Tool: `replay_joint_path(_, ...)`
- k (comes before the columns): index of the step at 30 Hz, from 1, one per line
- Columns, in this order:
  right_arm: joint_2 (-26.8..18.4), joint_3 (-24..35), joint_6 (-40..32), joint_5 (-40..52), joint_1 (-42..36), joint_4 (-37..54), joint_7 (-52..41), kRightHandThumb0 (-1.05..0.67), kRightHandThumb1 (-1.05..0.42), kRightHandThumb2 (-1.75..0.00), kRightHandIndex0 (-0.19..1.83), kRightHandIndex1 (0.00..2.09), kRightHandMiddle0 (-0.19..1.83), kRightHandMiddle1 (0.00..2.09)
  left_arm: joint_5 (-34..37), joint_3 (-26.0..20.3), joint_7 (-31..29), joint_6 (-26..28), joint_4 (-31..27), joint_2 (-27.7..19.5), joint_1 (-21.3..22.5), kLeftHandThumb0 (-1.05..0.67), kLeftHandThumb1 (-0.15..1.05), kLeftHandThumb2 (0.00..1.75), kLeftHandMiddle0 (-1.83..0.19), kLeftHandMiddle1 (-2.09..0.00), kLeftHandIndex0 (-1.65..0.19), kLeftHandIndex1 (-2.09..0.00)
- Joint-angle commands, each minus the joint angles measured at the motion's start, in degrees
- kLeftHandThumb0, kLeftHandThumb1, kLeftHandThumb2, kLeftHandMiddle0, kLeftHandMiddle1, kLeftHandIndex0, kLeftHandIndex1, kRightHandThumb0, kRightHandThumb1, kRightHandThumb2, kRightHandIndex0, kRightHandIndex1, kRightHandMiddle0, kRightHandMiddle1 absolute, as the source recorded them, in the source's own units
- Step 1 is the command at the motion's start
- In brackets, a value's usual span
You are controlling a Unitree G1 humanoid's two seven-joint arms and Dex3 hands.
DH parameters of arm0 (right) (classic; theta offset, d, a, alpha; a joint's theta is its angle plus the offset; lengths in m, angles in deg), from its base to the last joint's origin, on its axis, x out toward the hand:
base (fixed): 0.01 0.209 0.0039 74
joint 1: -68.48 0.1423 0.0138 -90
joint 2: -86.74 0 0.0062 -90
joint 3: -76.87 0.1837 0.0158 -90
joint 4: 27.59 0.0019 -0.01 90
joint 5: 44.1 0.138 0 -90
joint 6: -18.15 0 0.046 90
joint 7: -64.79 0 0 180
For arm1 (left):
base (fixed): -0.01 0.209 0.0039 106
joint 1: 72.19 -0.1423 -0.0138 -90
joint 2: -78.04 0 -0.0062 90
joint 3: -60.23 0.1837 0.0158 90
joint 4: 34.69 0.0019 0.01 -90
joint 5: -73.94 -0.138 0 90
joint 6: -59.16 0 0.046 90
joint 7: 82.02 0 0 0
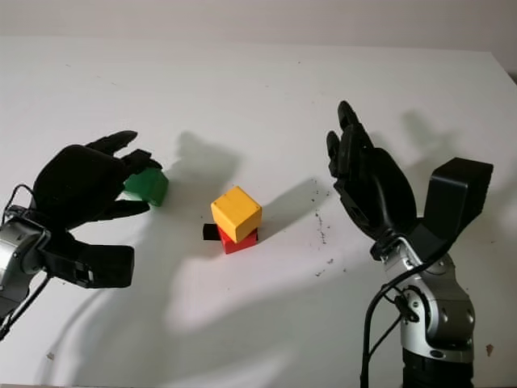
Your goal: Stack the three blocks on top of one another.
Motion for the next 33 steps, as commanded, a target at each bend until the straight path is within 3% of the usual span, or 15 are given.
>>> replay_joint_path(1, -0.6, 0.3, 0.0, 0.1, -0.8, 0.9, 0.3, -0.78, -1.05, -0.76, -0.19, 0.00, -0.19, 0.00, 0.7, -0.3, 0.2, -1.1, -1.3, -0.5, -0.1, -0.36, 1.05, 0.11, -0.46, -0.09, -0.40, -0.97)
replay_joint_path(4, -0.8, 0.5, -0.1, 0.4, -0.9, 1.0, 0.3, -0.77, -1.05, -0.75, -0.19, 0.00, -0.19, 0.00, 4.7, -1.7, -0.7, -3.5, -2.3, -0.8, -0.1, -0.34, 1.05, 0.10, -0.47, -0.09, -0.38, -1.01)
replay_joint_path(9, -0.8, 0.6, -0.5, 0.5, -1.1, 1.1, 0.5, -0.75, -1.05, -0.76, -0.19, 0.00, -0.19, 0.00, 12.7, -4.6, -7.2, -4.8, -5.0, -1.7, 0.8, -0.32, 1.05, 0.13, -0.45, -0.07, -0.31, -1.10)
replay_joint_path(14, -1.1, 0.6, -0.4, 0.5, -1.6, 1.0, -0.1, -0.75, -1.05, -0.75, -0.19, 0.00, -0.19, 0.00, 15.2, -5.4, -11.5, -8.0, -4.6, -5.0, 5.0, -0.36, 1.05, 0.12, -0.45, -0.06, -0.28, -1.30)
replay_joint_path(21, -0.8, 0.1, -1.0, 0.8, -1.7, 0.6, -0.2, -0.74, -1.05, -0.75, -0.19, 0.00, -0.19, 0.00, 31.0, -8.7, -26.8, -8.3, -5.8, -9.0, 12.5, -0.45, 1.05, 0.24, -0.36, -0.03, -0.26, -1.39)
replay_joint_path(25, -0.5, -0.7, -1.5, 0.3, -1.4, 0.8, 0.2, -0.74, -1.05, -0.74, -0.19, 0.00, -0.19, 0.00, 35.3, -7.5, -36.6, -6.6, -6.5, -12.4, 20.5, -0.45, 1.05, 0.23, -0.36, -0.04, -0.28, -1.37)
replay_joint_path(27, -0.4, -1.2, -1.8, 0.2, -1.3, 0.8, 0.6, -0.74, -1.05, -0.73, -0.19, 0.00, -0.19, 0.00, 36.9, -6.2, -41.2, -6.2, -5.6, -12.9, 26.9, -0.41, 1.05, 0.13, -0.41, -0.06, -0.37, -1.22)
replay_joint_path(30, -0.3, -1.8, -2.5, 0.5, -1.0, 1.0, 0.8, -0.74, -1.05, -0.73, -0.19, 0.00, -0.19, 0.00, 38.1, -4.5, -45.2, -5.8, -4.0, -12.5, 32.8, -0.39, 1.05, 0.08, -0.44, -0.06, -0.45, -1.12)
replay_joint_path(33, -0.3, -2.2, -1.8, 0.8, -1.2, 0.2, -0.4, -0.73, -1.05, -0.74, -0.19, 0.00, -0.19, 0.00, 37.7, -1.3, -47.6, -8.8, -1.0, -10.8, 39.8, -0.45, 1.05, 0.09, -0.47, -0.06, -0.54, -0.95)
